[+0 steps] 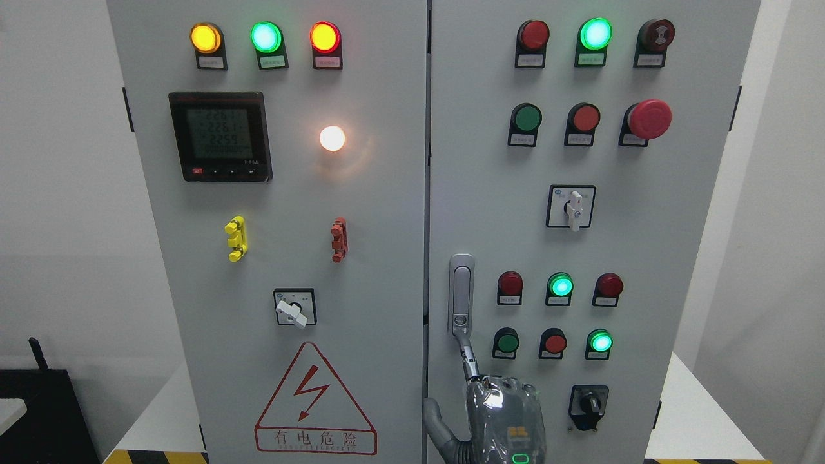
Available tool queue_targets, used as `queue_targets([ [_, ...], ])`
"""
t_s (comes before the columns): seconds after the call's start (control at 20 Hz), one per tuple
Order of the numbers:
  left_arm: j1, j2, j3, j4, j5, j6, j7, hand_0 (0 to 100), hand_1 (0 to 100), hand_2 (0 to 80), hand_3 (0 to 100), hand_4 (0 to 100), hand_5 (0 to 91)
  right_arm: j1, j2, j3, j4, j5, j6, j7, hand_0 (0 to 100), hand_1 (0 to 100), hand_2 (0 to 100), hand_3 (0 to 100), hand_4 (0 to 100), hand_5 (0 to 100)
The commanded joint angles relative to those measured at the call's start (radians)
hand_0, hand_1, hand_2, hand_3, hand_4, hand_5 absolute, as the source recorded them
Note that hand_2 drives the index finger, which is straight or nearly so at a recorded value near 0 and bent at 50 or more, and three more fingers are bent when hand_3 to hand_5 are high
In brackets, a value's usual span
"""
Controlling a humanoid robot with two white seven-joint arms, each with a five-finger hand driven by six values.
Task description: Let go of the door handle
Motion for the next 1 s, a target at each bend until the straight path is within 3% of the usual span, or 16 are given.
queue_targets([
  [0.0, -0.015, 0.0, 0.003, 0.025, -0.029, 0.0, 0.0, 12, 39, 0.0, 0, 0, 0.0, 0.01, 0.0, -0.001, -0.001, 0.0, 0.002, 0.006, 38, 36, 13, 100, 100, 99],
  [0.25, -0.015, 0.0, 0.003, 0.023, -0.028, 0.0, 0.0, 12, 39, 0.0, 0, 0, 0.0, 0.01, 0.0, 0.0, -0.001, 0.0, 0.003, 0.027, 38, 36, 13, 100, 100, 99],
  [0.6, -0.015, 0.0, 0.003, 0.025, -0.028, 0.0, 0.0, 12, 39, 0.0, 0, 0, 0.0, 0.007, 0.0, 0.0, -0.006, 0.0, -0.004, 0.007, 38, 36, 13, 100, 100, 99],
  [0.8, -0.015, 0.0, 0.003, 0.023, -0.029, 0.0, 0.0, 12, 39, 0.0, 0, 0, 0.0, 0.007, 0.0, -0.001, -0.013, 0.0, -0.012, -0.069, 38, 36, 13, 100, 100, 99],
  [0.95, -0.015, 0.0, 0.003, 0.023, -0.029, 0.0, 0.0, 12, 39, 0.0, 0, 0, 0.0, 0.007, -0.001, -0.001, -0.016, 0.0, -0.046, -0.103, 38, 36, 15, 100, 100, 99],
])
